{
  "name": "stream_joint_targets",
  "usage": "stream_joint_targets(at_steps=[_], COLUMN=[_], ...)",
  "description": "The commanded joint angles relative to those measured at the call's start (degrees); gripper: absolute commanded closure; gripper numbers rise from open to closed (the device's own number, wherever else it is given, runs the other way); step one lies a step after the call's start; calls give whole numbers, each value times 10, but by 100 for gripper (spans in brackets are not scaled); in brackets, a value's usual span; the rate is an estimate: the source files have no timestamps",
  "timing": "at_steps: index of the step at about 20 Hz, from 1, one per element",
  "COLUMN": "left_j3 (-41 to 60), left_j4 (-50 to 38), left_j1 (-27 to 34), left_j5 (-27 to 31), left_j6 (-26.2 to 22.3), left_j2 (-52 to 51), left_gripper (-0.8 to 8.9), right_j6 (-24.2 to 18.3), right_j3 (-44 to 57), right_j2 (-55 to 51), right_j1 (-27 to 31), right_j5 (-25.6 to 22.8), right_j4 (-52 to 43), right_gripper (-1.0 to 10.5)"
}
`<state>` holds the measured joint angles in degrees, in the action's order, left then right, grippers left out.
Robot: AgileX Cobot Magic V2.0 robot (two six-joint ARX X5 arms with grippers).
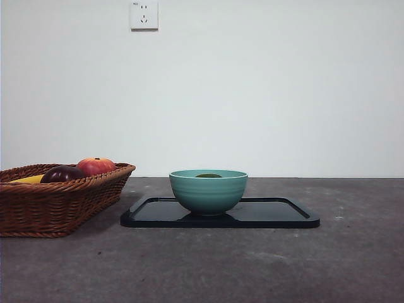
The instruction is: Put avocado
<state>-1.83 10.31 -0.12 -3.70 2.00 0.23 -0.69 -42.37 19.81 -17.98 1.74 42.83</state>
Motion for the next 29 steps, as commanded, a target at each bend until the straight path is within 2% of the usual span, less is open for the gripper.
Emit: stream_joint_targets(at_steps=[1, 4, 7, 12, 20, 26, 29], left_j3=[12, 12, 12, 12, 12, 12, 12], left_j4=[3, 3, 3, 3, 3, 3, 3], left_j1=[0, 0, 0, 0, 0, 1, 1], left_j5=[-6, -6, -6, -6, -6, -6, -6], left_j6=[-7, -7, -7, -7, -7, -7, -7], left_j2=[0, 0, 0, 0, 0, 0, 0], left_gripper=[789, 789, 789, 789, 789, 789, 789], right_j6=[-37, -37, -28, -16, 8, 19, 17], right_j3=[98, 227, 314, 376, 418, 418, 418], right_j2=[-40, -94, -132, -160, -194, -196, -196], right_j1=[74, 145, 188, 214, 223, 214, 210], right_j5=[1, -3, -3, -3, -9, -67, -74], right_j4=[-181, -340, -383, -387, -375, -334, -329], right_gripper=[919, 919, 919, 919, 919, 919, 919])
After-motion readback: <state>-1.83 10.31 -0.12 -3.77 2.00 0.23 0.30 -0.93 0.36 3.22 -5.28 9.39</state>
